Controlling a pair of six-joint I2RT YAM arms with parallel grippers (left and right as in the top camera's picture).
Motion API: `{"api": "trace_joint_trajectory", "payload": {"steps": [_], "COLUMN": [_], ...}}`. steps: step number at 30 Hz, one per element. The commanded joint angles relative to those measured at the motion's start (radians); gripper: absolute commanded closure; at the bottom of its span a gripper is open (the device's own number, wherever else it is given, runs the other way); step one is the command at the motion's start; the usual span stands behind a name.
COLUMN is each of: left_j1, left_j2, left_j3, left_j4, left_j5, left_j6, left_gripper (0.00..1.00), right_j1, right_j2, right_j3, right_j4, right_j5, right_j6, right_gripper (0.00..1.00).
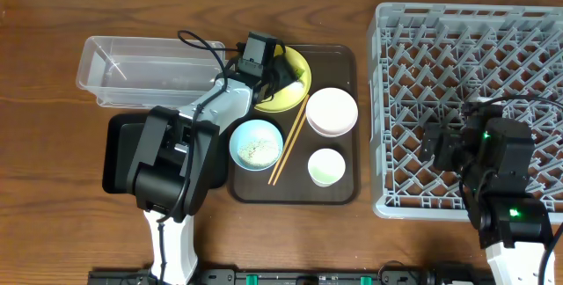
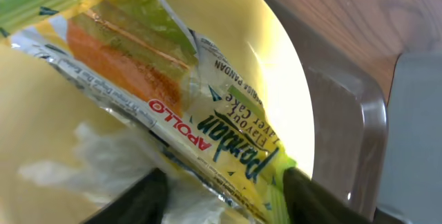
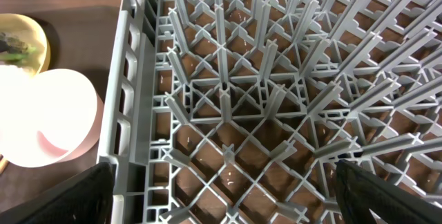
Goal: Sort waste into correct bins and load items into the dishwasher rack
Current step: 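Lift the wrapper with the left gripper and drop it into the clear bin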
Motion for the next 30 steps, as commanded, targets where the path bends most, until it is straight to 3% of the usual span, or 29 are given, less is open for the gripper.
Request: {"api": "trace_joint_trajectory", "payload": {"steps": [1,20,30], "left_j1": [-0.001,-0.001,-0.001], "left_j2": [0.015,0.013,-0.048], "left_j3": [0.018,0.018,0.018], "left_j4": [-0.006,-0.026,-0.053], "left_j5": [-0.011,-0.007,-0.004], "left_j6": [0.002,0.002,0.024], "left_gripper": [0.57,0.94,0.94], "right_j1": [0.015,0.015,0.015], "right_j2": [-0.004,-0.004,-0.004], "right_j3": [0.023,0.023,0.023], "right_j4": [-0.001,-0.002,-0.008], "right_j5": [-0.005,-0.005,-0.005], "right_j6": [0.008,0.008,0.008], "right_gripper": [0.01,0.01,0.01]}}
